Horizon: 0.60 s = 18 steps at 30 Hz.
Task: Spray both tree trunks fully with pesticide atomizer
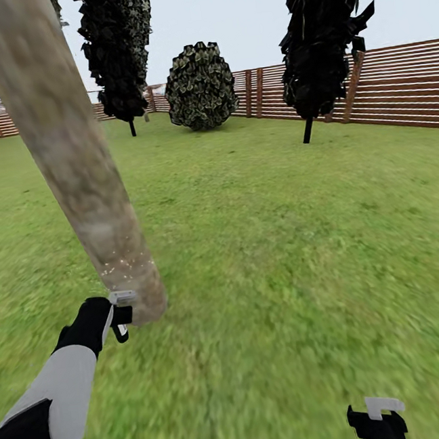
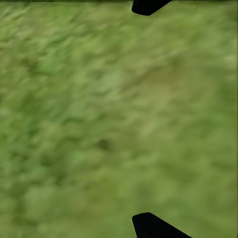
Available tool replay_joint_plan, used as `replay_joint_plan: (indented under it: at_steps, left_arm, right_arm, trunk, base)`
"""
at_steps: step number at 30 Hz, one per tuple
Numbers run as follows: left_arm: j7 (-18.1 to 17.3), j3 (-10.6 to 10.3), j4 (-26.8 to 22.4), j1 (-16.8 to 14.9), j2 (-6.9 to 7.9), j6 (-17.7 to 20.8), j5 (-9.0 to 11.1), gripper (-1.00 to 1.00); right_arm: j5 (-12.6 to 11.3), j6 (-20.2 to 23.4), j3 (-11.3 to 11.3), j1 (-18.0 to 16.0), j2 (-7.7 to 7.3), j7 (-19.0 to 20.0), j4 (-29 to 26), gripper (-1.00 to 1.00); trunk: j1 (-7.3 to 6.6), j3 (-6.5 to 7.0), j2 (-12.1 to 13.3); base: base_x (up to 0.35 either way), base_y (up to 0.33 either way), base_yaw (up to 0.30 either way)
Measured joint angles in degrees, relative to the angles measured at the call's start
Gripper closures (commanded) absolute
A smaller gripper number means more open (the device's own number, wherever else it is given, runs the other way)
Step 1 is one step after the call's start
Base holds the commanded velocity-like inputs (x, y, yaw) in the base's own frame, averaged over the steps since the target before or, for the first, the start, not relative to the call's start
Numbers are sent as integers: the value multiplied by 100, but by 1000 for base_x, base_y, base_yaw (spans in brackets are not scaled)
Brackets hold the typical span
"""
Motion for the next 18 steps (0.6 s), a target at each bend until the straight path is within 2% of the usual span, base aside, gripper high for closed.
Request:
replay_joint_plan:
  at_steps: [2,5,11,13,15,18]
  left_arm:
    - [0,-4,55,25,5,3,-4,100]
    - [0,9,45,287,11,-10,-11,100]
    - [17,19,-18,403,18,-5,-5,100]
    - [266,26,-76,405,14,-2,-21,100]
    - [646,57,-139,406,-18,12,23,100]
    - [692,64,-139,406,-33,4,337,100]
  right_arm:
    - [0,0,0,-1,0,5,0,-100]
    - [0,0,6,1,6,7,0,-100]
    - [0,1,8,-2,9,7,3,-100]
    - [0,1,12,-1,9,8,8,-100]
    - [0,1,14,-1,9,18,10,-100]
    - [0,0,10,-1,9,24,9,-100]
  trunk:
    - [0,0,0]
    - [0,-1,0]
    - [-2,0,0]
    - [-2,0,0]
    - [-2,0,0]
    - [-2,0,0]
  base:
    - [15,-277,0]
    - [72,-277,41]
    - [139,-262,235]
    - [187,-235,272]
    - [201,-227,272]
    - [211,-220,125]
